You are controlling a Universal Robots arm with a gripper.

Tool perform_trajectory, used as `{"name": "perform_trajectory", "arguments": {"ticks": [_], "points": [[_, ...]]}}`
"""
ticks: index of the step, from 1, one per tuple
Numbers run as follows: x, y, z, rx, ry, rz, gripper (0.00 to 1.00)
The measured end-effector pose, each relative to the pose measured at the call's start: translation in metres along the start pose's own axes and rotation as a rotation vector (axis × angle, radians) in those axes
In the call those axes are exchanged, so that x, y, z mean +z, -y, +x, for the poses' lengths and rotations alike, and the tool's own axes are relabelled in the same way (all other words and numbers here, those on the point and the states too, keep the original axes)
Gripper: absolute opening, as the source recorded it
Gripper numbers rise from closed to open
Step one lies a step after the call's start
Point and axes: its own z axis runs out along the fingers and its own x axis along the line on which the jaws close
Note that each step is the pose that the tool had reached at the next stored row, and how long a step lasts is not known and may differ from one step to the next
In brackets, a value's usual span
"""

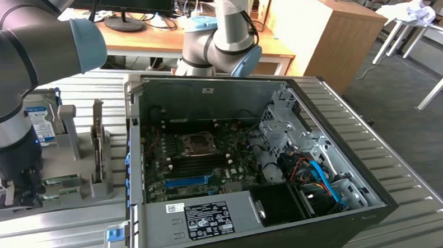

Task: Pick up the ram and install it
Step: 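Pick up the ram and move it above insertion slot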

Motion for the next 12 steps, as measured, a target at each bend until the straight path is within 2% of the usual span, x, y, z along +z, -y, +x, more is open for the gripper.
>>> {"name": "perform_trajectory", "arguments": {"ticks": [9, 10, 11, 12], "points": [[0.0, 0.0002, -0.0007, 0.0, 0.001, -0.0001, 0.34], [0.0, 0.0002, -0.0007, 0.0, 0.0012, -0.0001, 0.28], [0.0, 0.0003, -0.0007, 0.0, 0.0014, -0.0001, 0.28], [0.0, 0.0003, -0.0007, 0.0, 0.0016, 0.0, 0.22]]}}
